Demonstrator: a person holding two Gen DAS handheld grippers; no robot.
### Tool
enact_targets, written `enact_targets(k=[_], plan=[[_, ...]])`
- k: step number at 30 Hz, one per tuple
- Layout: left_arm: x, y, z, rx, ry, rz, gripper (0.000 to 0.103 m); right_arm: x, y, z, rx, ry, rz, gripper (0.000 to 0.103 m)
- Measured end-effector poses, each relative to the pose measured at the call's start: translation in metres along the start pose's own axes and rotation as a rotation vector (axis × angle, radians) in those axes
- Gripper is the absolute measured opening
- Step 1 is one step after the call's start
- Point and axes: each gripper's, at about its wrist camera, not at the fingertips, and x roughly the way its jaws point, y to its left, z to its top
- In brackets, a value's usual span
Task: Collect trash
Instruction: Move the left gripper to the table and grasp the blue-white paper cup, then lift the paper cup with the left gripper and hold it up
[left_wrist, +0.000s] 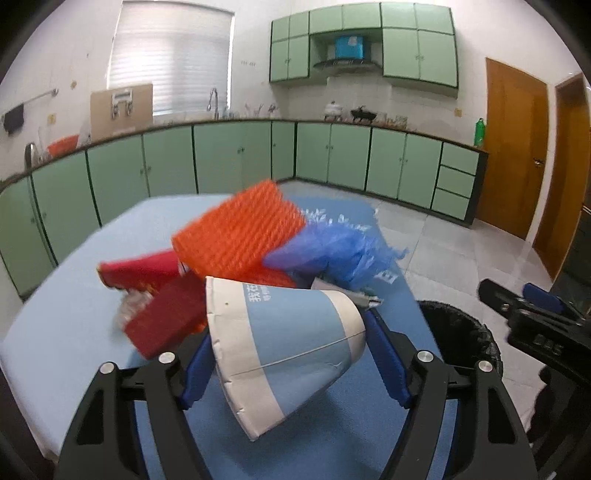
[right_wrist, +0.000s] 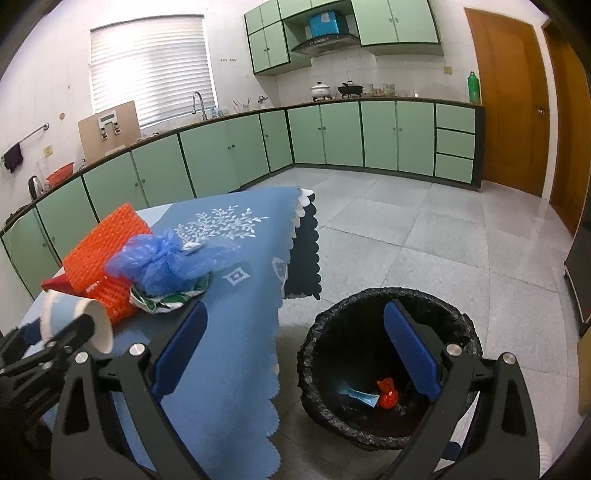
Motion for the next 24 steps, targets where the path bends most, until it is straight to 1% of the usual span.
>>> enact_targets(k=[6,13,14,16,20,24], plan=[[-0.018,0.017,0.015,-0.022,-0.076,0.034,0.074,-0.002,0.017,0.010,-0.018,-0.025,0.027,0.094],[-0.018,0.039,0.026,-0.045,-0.103,0.079,0.072,0.006,0.053,0.027,-0.041,-0.047,0.093,0.094],[-0.019,0.043,0.028,-0.046,-0.111,0.088,0.067,0.007,0.059,0.029,-0.046,-0.050,0.105,0.094],[-0.021,0.051,0.032,-0.041,-0.123,0.099,0.052,0.010,0.073,0.035,-0.064,-0.057,0.130,0.094],[-0.017,0.072,0.036,-0.060,-0.115,0.117,0.052,0.018,0.100,0.044,-0.078,-0.057,0.190,0.094],[-0.005,0.093,0.028,-0.100,-0.056,0.119,0.052,0.025,0.120,0.043,-0.089,-0.036,0.224,0.094]])
